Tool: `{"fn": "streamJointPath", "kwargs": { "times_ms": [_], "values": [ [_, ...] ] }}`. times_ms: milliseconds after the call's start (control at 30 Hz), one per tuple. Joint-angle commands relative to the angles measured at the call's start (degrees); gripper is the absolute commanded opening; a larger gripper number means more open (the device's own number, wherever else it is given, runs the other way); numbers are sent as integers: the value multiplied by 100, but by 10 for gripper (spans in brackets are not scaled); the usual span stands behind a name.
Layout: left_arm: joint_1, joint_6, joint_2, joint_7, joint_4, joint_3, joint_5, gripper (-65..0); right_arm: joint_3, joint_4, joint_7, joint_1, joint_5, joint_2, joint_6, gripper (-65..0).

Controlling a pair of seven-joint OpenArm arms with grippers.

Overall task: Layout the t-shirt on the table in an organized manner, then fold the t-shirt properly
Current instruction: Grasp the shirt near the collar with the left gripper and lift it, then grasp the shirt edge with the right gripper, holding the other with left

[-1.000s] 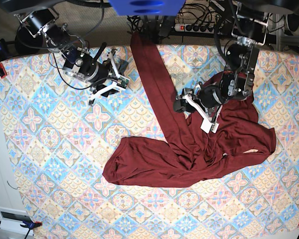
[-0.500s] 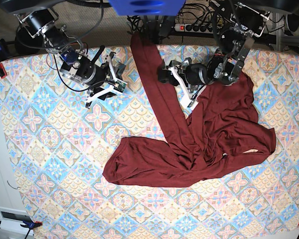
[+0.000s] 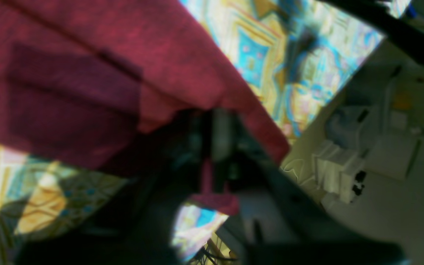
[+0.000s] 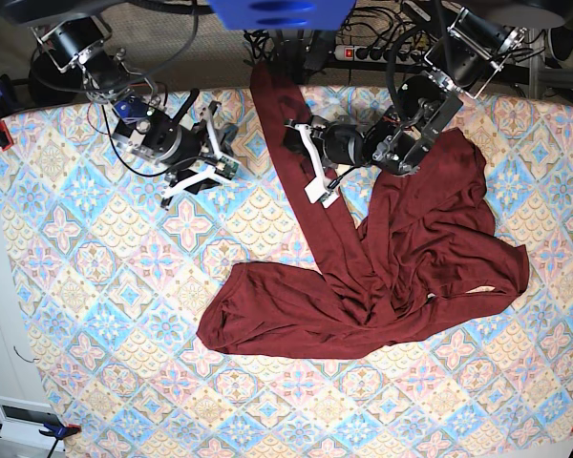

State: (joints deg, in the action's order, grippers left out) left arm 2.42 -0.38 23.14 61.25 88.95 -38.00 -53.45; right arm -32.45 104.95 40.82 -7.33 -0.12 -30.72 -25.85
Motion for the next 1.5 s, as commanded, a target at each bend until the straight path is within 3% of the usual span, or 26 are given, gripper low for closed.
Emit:
{"fn": "streamJointPath", "kwargs": {
  "times_ms": [0,433,633,933,1133,1267,1467],
  "values": [
    [18,51,258,209,-11,-11,154,-650,137,103,-95,70,-10,-71,40,-443],
    [-193,51,2034,147,-29,6,215,-650,269,138,-95,70,-10,-71,40,-443],
    [-167,78,2649,-380,-328,15,1270,-650,260,138,-86,70,-10,-71,40,-443],
    [-193,78,2658,-644,-1427,411,2571,-650,269,147,-104,114,-19,-36,40,-443],
    [-193,87,2781,-644,-1488,499,3248,-650,216,-222,-113,949,16,430,40,-440],
    [-466,78,2746,-653,-1462,1343,3240,-650,216,-723,-121,1415,16,659,40,-440],
    [-1046,51,2025,-653,-890,2793,3248,-650,216,-1558,-297,2179,16,966,40,-440]
  ]
}}
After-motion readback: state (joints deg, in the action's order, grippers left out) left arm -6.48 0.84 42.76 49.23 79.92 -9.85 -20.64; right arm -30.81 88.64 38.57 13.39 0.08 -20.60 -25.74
